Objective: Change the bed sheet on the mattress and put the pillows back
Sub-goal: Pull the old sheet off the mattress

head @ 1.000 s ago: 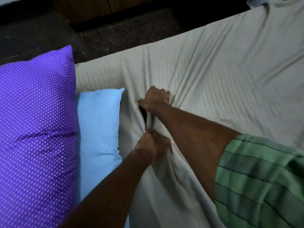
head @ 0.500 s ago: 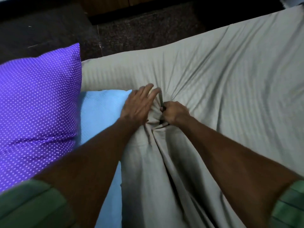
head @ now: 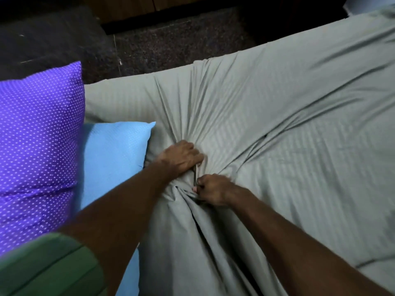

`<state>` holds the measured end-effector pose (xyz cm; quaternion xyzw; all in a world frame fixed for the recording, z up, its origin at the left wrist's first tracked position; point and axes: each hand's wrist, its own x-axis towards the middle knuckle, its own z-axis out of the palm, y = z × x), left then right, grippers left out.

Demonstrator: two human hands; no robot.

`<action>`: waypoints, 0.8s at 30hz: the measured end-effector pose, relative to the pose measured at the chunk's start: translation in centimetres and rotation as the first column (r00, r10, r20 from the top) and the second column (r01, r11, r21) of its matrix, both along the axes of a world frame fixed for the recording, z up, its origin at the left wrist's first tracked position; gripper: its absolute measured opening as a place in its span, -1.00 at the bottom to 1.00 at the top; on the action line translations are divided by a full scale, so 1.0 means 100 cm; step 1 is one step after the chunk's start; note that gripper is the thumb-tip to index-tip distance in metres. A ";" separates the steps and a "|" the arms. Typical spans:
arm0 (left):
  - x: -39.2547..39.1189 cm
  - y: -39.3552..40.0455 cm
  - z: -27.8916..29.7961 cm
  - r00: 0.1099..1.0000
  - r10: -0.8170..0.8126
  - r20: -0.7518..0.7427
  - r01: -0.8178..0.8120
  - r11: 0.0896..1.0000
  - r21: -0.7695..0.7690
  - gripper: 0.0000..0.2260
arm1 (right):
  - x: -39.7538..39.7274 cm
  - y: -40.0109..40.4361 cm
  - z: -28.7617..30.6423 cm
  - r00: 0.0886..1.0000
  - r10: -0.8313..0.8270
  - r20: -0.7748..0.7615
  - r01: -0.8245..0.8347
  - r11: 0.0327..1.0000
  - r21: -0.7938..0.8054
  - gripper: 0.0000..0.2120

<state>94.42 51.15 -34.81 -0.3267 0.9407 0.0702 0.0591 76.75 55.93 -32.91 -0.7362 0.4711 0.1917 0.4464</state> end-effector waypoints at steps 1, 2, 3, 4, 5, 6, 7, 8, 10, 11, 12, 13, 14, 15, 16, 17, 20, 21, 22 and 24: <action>0.002 0.016 0.001 0.996 0.035 0.080 -0.039 0.998 0.055 -0.71 | 0.003 0.008 -0.001 1.000 0.003 0.006 -0.004 0.999 0.054 -0.74; 0.006 0.037 -0.003 0.981 0.096 0.168 -0.115 0.988 0.106 -0.68 | 0.008 0.017 -0.001 1.000 0.024 0.011 -0.025 0.993 0.113 -0.70; 0.011 0.058 -0.004 0.964 0.194 0.181 -0.220 0.967 0.130 -0.63 | 0.014 0.029 0.001 0.999 0.049 0.013 -0.051 0.986 0.157 -0.68; 0.019 0.080 -0.007 0.944 0.302 0.131 -0.320 0.937 0.139 -0.59 | 0.020 0.043 0.001 0.998 0.068 0.010 -0.069 0.985 0.157 -0.68; 0.025 0.101 -0.009 0.907 0.409 0.096 -0.419 0.899 0.127 -0.55 | 0.026 0.059 0.001 0.997 0.075 0.001 -0.075 0.992 0.106 -0.69; 0.031 0.117 -0.013 0.877 0.478 0.055 -0.481 0.872 0.094 -0.56 | 0.030 0.072 0.000 0.998 0.067 -0.004 -0.067 0.998 0.003 -0.70; 0.035 0.127 -0.017 0.855 0.518 0.016 -0.518 0.853 0.055 -0.58 | 0.033 0.085 -0.003 0.999 0.030 -0.011 -0.031 0.993 -0.111 -0.70; 0.038 0.130 -0.018 0.853 0.522 -0.010 -0.522 0.853 0.016 -0.61 | 0.034 0.096 -0.008 0.999 -0.048 0.001 0.047 0.977 -0.207 -0.68; 0.041 0.123 -0.017 0.875 0.484 -0.018 -0.484 0.872 -0.072 -0.62 | 0.034 0.112 -0.017 0.964 -0.247 0.095 0.264 0.908 -0.324 -0.66; 0.041 0.119 -0.014 0.887 0.462 -0.016 -0.462 0.883 -0.088 -0.61 | 0.032 0.121 -0.020 0.931 -0.328 0.158 0.364 0.852 -0.376 -0.67; 0.042 0.114 -0.014 0.904 0.428 -0.014 -0.427 0.897 -0.115 -0.61 | 0.032 0.131 -0.021 0.894 -0.390 0.221 0.448 0.786 -0.426 -0.70; 0.044 0.111 -0.012 0.915 0.403 0.011 -0.401 0.912 -0.090 -0.61 | 0.031 0.142 -0.019 0.852 -0.438 0.285 0.523 0.710 -0.472 -0.73; 0.043 0.109 -0.010 0.922 0.387 0.025 -0.386 0.922 -0.037 -0.62 | 0.030 0.153 -0.018 0.816 -0.471 0.335 0.577 0.635 -0.514 -0.74; 0.042 0.111 -0.009 0.917 0.396 0.035 -0.398 0.917 0.034 -0.61 | 0.029 0.166 -0.016 0.785 -0.507 0.356 0.615 0.570 -0.545 -0.69; 0.041 0.112 -0.007 0.915 0.401 0.030 -0.402 0.913 0.072 -0.58 | 0.028 0.178 -0.015 0.759 -0.544 0.358 0.639 0.518 -0.569 -0.62; 0.039 0.115 -0.004 0.919 0.394 0.010 -0.394 0.915 0.084 -0.54 | 0.027 0.191 -0.014 0.743 -0.581 0.332 0.644 0.486 -0.590 -0.56; 0.030 0.129 0.003 0.935 0.353 -0.042 -0.347 0.932 0.104 -0.49 | 0.028 0.233 -0.017 0.723 -0.675 0.146 0.580 0.479 -0.659 -0.40; 0.026 0.136 0.006 0.948 0.314 -0.051 -0.307 0.944 0.118 -0.49 | 0.029 0.246 -0.020 0.711 -0.699 0.076 0.555 0.492 -0.671 -0.37; 0.022 0.142 0.009 0.966 0.255 -0.053 -0.247 0.961 0.122 -0.48 | 0.030 0.256 -0.022 0.696 -0.718 0.006 0.539 0.517 -0.664 -0.38; 0.016 0.155 0.014 0.992 0.119 -0.034 -0.114 0.984 0.139 -0.41 | 0.033 0.267 -0.028 0.692 -0.714 -0.111 0.505 0.588 -0.633 -0.52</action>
